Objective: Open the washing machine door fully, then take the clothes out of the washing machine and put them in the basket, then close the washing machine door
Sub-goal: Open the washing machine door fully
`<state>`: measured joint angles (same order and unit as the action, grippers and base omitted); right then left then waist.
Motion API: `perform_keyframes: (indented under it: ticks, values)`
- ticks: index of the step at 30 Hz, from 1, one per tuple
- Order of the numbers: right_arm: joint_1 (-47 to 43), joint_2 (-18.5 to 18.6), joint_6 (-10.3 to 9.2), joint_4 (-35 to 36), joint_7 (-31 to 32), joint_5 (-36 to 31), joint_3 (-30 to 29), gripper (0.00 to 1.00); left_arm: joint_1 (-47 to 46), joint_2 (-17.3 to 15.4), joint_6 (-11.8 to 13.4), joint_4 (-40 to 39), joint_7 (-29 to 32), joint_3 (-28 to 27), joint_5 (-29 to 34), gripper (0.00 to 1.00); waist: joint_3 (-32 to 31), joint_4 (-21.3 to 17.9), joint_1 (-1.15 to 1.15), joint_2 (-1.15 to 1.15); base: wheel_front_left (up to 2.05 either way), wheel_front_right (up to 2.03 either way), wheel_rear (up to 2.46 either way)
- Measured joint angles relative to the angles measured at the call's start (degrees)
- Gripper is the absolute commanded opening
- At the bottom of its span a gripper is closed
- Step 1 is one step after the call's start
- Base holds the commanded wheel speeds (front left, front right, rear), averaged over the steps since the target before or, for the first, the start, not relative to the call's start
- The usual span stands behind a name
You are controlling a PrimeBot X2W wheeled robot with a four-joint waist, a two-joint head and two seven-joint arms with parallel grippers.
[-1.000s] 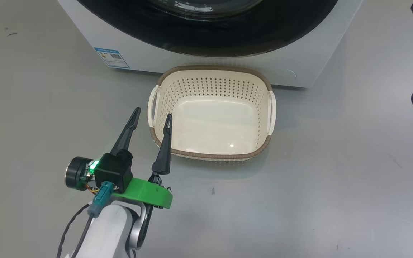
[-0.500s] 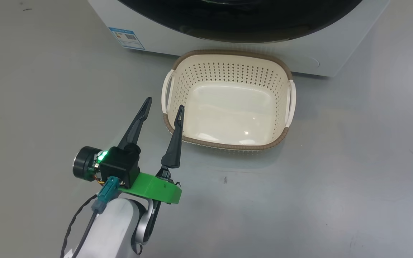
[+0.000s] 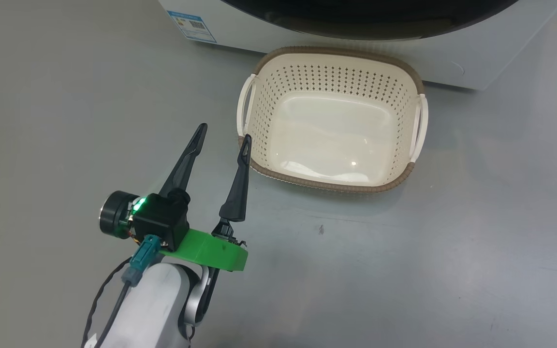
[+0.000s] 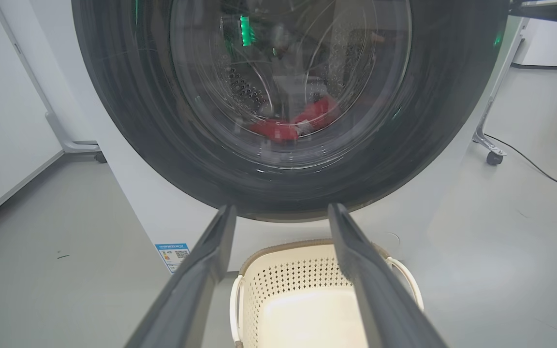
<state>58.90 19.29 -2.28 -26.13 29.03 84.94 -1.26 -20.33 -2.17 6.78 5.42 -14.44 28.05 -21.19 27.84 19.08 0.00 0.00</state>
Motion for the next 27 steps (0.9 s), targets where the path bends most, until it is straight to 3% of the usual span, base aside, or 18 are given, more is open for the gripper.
perform_keyframes:
  ticks: [17, 27]
  values:
    - [4.2, 1.1, -0.31, -5.0, 3.8, -0.4, 1.6, 0.00, -0.7, 0.1, 0.0, -0.2, 0.0, -0.1, -0.6, 1.00, 2.3, 1.7, 0.00, 0.00, 0.00, 0.00, 0.00]
    - [4.5, 2.0, 0.99, -6.6, 8.8, 2.2, 2.0, 0.00, -0.8, 0.2, 0.0, -0.3, 0.0, -0.3, -0.6, 1.00, 2.4, 1.4, 0.00, 0.00, 0.00, 0.00, 0.00]
